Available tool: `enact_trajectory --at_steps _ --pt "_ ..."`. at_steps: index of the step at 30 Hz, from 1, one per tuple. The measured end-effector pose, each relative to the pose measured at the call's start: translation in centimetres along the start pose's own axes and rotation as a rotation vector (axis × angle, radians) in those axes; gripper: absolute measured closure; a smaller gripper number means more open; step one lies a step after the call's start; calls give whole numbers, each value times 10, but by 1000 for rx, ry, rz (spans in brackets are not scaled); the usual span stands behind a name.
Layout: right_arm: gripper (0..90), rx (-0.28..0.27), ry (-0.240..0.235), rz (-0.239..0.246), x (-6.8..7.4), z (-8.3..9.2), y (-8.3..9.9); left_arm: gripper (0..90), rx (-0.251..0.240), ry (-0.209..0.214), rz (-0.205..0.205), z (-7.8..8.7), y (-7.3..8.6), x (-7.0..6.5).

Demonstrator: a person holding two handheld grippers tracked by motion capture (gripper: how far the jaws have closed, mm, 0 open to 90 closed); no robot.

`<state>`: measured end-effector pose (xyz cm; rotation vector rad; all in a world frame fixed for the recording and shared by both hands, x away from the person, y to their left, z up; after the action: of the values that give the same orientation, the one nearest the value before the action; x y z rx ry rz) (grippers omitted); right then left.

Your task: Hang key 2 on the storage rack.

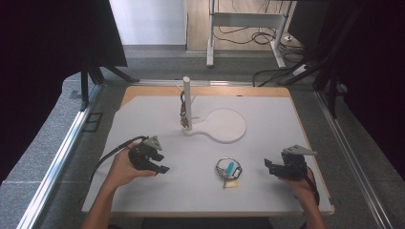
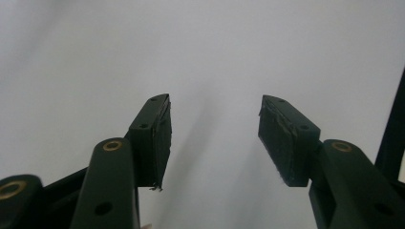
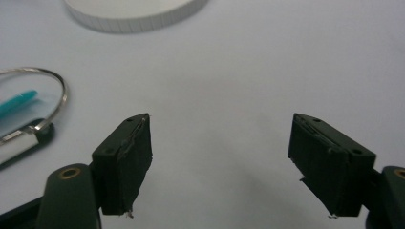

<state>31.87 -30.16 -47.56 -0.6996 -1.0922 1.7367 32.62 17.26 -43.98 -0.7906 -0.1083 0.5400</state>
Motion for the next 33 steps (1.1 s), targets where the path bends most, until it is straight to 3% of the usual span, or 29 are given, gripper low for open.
enact_trajectory --at_steps 6,12,16,18,23,24,27,28,30,33 --pt "300 2 -45 28 5 2 -16 458 1 -1 -8 1 2 -1" --pt "405 46 -115 70 13 1 -43 455 2 1 -7 -5 6 -4" --pt "449 112 -168 136 26 -4 -63 453 0 -5 16 -5 11 1" --pt "477 176 -226 167 37 -12 -75 453 -9 -16 17 -1 12 2" --pt "519 236 -276 217 51 -24 -84 453 -22 -10 23 1 12 1" --pt "541 279 -306 266 60 -32 -87 453 -18 -7 22 0 12 1" --pt "558 313 -326 283 66 -38 -90 452 -13 -5 18 -1 12 1" --pt "570 371 -343 286 72 -45 -91 452 -13 -4 18 -1 12 1" --pt "573 429 -351 302 76 -51 -90 452 -19 -3 16 1 12 1" --pt "579 468 -356 312 83 -56 -87 452 -20 -1 20 1 12 0"
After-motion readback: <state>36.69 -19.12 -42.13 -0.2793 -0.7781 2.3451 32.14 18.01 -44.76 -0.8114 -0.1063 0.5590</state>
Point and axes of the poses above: each handheld gripper's, and its own axes: z roughly backward along the jaws, y roughly out of its underside, x roughly to its left, the point moved 1 cm from there along -z, roughly forward along the jaws, and after that the axes turned 14 degrees about -x, right-handed, at the moved point
